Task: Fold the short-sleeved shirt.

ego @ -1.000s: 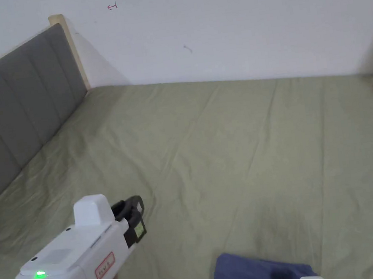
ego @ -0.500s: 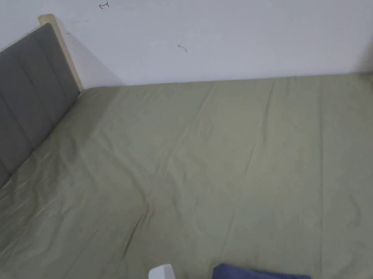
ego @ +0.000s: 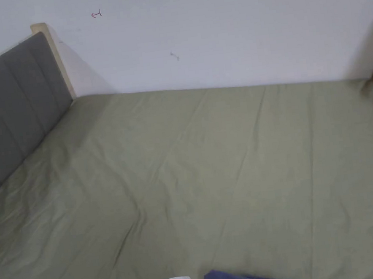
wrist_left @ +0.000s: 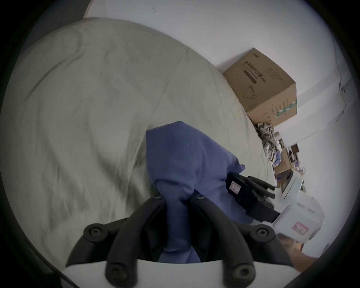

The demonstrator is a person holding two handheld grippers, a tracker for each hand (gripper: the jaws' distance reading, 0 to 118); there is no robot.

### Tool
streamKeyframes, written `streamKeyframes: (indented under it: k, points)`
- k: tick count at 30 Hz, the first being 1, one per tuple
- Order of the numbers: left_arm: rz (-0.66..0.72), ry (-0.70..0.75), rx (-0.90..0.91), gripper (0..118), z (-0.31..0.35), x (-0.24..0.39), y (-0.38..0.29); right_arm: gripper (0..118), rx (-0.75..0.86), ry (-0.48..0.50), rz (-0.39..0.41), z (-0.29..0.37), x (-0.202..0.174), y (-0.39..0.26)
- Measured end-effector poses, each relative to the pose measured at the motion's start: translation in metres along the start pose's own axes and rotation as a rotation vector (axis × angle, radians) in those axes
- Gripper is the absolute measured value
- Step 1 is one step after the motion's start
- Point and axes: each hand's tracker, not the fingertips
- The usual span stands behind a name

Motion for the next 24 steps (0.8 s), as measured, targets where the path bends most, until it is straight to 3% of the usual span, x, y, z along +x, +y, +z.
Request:
streamKeyframes:
  k: [4, 10, 19, 24]
  points:
    - [-0.017, -0.016, 0.0, 16, 0.026, -0.008, 0.02, 0, 0.125, 0.019, -0.006, 0.031, -0.001, 0.021]
    - [-0.082, 0.164, 0.049, 16, 0.092, -0.074, 0.055, 0, 0.271, 0.029, -0.003, 0.074, -0.011, 0.062]
    - [0.006, 0.536, 0.083, 16, 0.2, -0.221, 0.099, 0, 0.352, 0.036, 0.024, 0.09, -0.028, 0.098]
    - [0.105, 0.652, 0.08, 16, 0.23, -0.281, 0.108, 0, 0.356, 0.032, 0.03, 0.085, -0.032, 0.105]
